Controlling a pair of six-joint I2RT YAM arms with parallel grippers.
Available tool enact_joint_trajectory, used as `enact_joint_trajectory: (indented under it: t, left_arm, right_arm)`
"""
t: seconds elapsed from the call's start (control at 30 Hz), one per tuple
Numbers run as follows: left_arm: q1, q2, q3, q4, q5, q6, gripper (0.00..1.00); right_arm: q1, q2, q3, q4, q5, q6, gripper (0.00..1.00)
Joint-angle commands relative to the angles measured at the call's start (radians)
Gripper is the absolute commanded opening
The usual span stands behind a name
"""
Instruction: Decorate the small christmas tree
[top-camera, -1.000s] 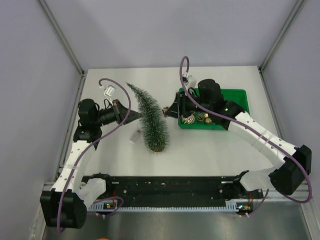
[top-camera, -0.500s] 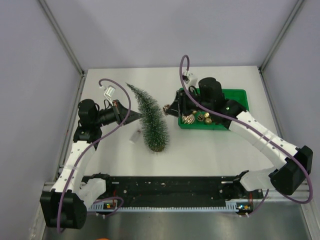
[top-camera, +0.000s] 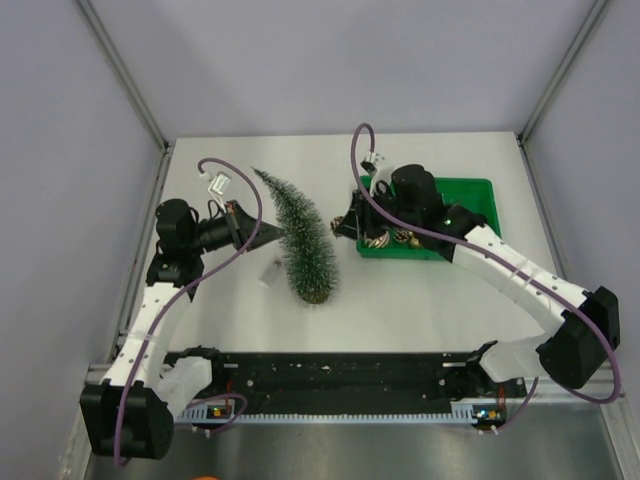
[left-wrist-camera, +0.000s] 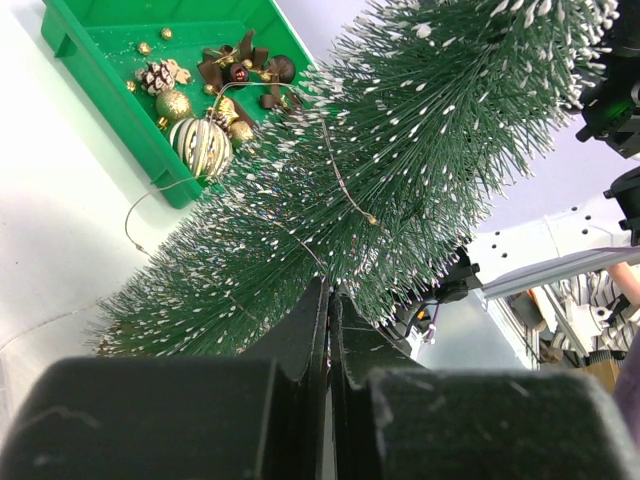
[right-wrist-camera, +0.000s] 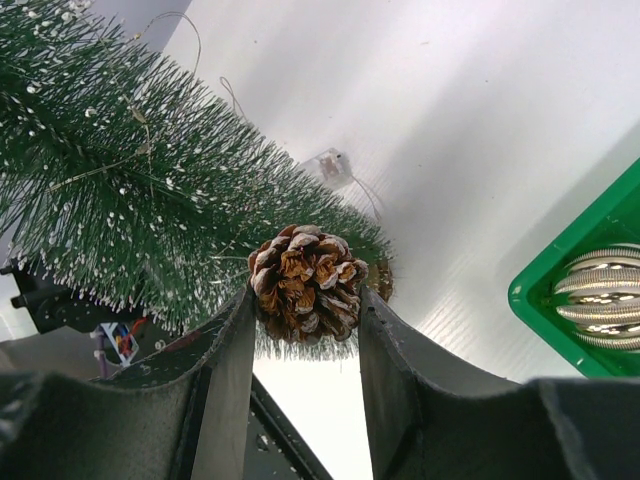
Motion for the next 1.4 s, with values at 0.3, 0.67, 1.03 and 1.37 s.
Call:
enact_joint_trajectory:
  t: [0.3,0.67,1.03,1.37]
  left_arm:
    - [-0.004,-0.021,-0.007,0.021,0.013,0.008,0.00]
    - [-0.004,-0.024,-0.008,0.021,0.013,0.006,0.00]
    - [-0.004,-0.030,-0.010,0.021,0.013,0.002,0.00]
    - [-0.004,-0.030,-0.008,0.018,0.013,0.002,0.00]
  right_arm:
    - [0.009,-0.036,-0.107,0.127,-0.017,0.036,0.20]
    - [0.012,-0.084,-0.153,0.170,-0.047,0.074,0.20]
    - [0.012,-0.101,-0.062,0.139,-0.057,0.060,0.20]
    - [0.015,-0.095,-0.051,0.139,-0.064,0.057,0.20]
